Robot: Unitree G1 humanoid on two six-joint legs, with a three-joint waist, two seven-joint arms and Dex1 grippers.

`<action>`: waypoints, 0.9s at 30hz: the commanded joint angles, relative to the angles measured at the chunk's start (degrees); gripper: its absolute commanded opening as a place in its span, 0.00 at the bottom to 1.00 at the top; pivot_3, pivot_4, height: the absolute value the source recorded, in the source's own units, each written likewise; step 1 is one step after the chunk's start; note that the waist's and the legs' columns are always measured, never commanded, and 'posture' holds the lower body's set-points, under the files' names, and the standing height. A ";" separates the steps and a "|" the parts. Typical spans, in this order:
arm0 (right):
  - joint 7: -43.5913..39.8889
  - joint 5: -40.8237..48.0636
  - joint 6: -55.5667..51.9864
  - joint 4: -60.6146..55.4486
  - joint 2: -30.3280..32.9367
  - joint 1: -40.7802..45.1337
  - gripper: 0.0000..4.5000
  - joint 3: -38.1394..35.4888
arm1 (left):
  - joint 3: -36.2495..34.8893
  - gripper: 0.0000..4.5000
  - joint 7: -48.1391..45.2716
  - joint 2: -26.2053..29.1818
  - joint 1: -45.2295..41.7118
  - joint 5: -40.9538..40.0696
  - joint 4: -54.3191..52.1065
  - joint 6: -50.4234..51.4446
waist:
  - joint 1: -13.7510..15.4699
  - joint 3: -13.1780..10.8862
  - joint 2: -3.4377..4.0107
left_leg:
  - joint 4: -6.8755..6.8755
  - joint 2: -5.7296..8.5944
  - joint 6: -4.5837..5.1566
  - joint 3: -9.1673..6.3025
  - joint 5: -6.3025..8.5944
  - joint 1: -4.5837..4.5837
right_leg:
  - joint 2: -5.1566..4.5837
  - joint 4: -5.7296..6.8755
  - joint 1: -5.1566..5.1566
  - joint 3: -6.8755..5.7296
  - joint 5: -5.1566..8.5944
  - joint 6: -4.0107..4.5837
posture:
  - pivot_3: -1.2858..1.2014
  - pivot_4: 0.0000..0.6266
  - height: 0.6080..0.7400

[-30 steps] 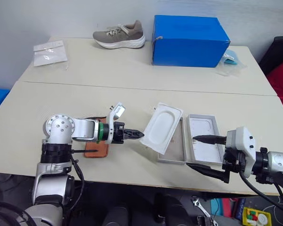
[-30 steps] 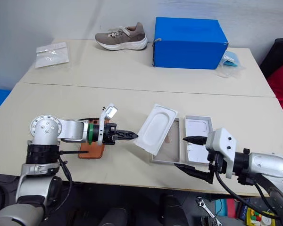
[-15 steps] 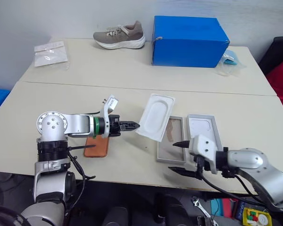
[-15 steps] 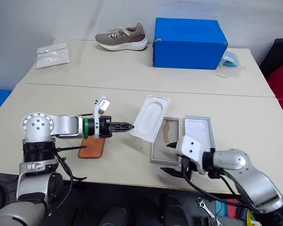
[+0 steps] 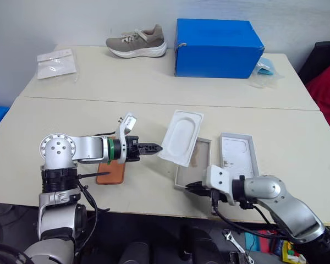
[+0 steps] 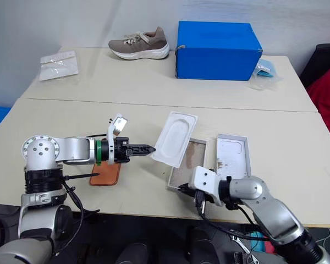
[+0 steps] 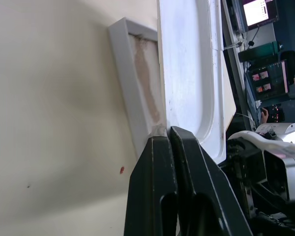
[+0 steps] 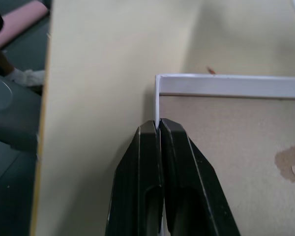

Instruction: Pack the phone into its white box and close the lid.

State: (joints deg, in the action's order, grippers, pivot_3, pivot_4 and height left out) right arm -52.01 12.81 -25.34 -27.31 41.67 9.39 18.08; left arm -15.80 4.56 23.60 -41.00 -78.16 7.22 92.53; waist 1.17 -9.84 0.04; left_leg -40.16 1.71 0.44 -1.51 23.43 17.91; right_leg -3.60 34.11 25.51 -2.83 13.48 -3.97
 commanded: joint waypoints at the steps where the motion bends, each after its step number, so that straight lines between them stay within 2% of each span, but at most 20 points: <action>1: 0.39 -1.37 -0.12 -1.79 -0.03 0.06 0.00 0.47 | -0.70 0.00 1.08 -0.03 0.61 -2.85 -2.46 -0.03 | 0.03 0.01 -0.01 | 0.00 0.00 0.00 0.00 0.00 0.00 | 0.00 0.00 0.00 0.00 0.00 0.00 | 0.52 0.24 1.00; 10: -0.85 -3.99 2.52 -3.96 5.06 -4.83 0.00 -1.26 | 0.69 0.00 4.28 -1.42 2.61 -6.32 -4.34 -0.09 | 0.27 0.02 -0.03 | 0.03 0.04 0.00 -0.02 0.00 0.01 | -0.04 -0.04 -0.02 -0.01 0.00 0.00 | 0.52 0.24 1.00; 19: 0.86 -3.16 1.12 -3.71 3.50 -5.56 0.00 -2.41 | 3.25 0.00 7.22 -2.64 2.68 -9.21 -4.28 -1.68 | 0.21 0.03 -0.05 | 0.03 0.04 0.00 -0.06 0.00 0.00 | -0.04 -0.05 -0.05 -0.02 0.00 0.00 | 0.52 0.24 1.00; 23: -0.13 0.32 -3.04 -7.01 4.07 -5.69 0.30 -5.05 | 4.66 0.00 9.12 -2.70 3.26 -11.35 -4.39 -2.85 | 0.21 0.03 -0.05 | 0.03 0.04 0.00 -0.06 0.00 0.00 | -0.04 -0.04 -0.04 -0.02 0.00 0.00 | 0.52 0.24 1.00; 27: 0.23 6.51 -8.42 -13.28 4.48 -7.52 0.61 -11.05 | 6.78 0.00 13.70 -1.91 5.07 -16.71 -5.02 -5.70 | 0.22 0.03 -0.05 | 0.03 0.03 0.00 -0.09 0.00 0.00 | -0.04 -0.04 -0.04 -0.03 0.00 0.00 | 0.52 0.24 1.00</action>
State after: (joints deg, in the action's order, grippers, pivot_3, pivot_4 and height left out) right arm -51.70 16.21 -32.14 -36.50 45.37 2.26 10.05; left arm -9.64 16.74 21.11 -36.47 -91.36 4.30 88.27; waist 1.38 -9.81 -0.01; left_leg -40.12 1.74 0.44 -1.60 23.42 17.91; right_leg -3.64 34.06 25.47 -2.85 13.48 -3.97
